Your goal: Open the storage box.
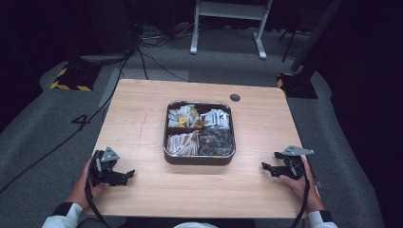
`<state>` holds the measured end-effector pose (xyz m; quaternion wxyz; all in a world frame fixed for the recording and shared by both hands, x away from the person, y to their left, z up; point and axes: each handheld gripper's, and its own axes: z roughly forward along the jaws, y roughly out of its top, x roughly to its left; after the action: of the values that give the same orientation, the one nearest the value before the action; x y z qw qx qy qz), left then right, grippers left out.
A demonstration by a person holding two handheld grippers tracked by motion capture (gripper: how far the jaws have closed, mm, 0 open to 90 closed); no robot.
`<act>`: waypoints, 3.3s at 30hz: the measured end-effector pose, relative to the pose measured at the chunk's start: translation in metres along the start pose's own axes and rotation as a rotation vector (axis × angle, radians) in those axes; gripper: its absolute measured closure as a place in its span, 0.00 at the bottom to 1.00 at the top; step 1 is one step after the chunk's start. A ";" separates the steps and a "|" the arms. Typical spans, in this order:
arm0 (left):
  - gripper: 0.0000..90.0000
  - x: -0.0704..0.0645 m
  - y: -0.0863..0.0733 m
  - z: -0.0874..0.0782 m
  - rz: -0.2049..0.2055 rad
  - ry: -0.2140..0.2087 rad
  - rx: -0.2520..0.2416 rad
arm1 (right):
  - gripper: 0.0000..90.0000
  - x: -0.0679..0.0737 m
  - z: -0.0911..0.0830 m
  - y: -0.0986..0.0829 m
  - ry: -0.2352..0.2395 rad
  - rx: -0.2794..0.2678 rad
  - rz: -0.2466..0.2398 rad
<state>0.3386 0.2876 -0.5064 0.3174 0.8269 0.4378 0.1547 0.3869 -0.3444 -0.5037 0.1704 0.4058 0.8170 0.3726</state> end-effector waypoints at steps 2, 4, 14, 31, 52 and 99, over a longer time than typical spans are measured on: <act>0.00 0.000 0.000 0.000 -0.001 0.002 0.000 | 0.22 0.001 0.000 0.000 -0.006 0.004 -0.002; 0.00 0.000 -0.001 0.000 0.003 -0.001 -0.003 | 0.21 0.002 0.002 0.001 -0.020 0.011 -0.021; 0.00 0.001 -0.001 -0.001 0.011 -0.007 -0.001 | 0.21 0.002 0.002 0.002 -0.025 0.020 -0.023; 0.00 0.002 -0.001 -0.001 0.016 -0.013 0.000 | 0.26 -0.012 -0.003 0.003 -0.004 0.034 0.003; 0.00 0.002 -0.001 -0.001 0.017 -0.013 0.000 | 0.32 -0.001 -0.013 0.048 0.018 -0.045 -0.067; 0.00 0.002 -0.001 -0.001 0.017 -0.013 0.000 | 0.29 0.068 0.034 0.149 0.126 -0.053 -0.266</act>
<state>0.3388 0.2896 -0.5065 0.3191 0.8315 0.4287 0.1518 0.4450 -0.2163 -0.4131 0.1774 0.2649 0.8625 0.3930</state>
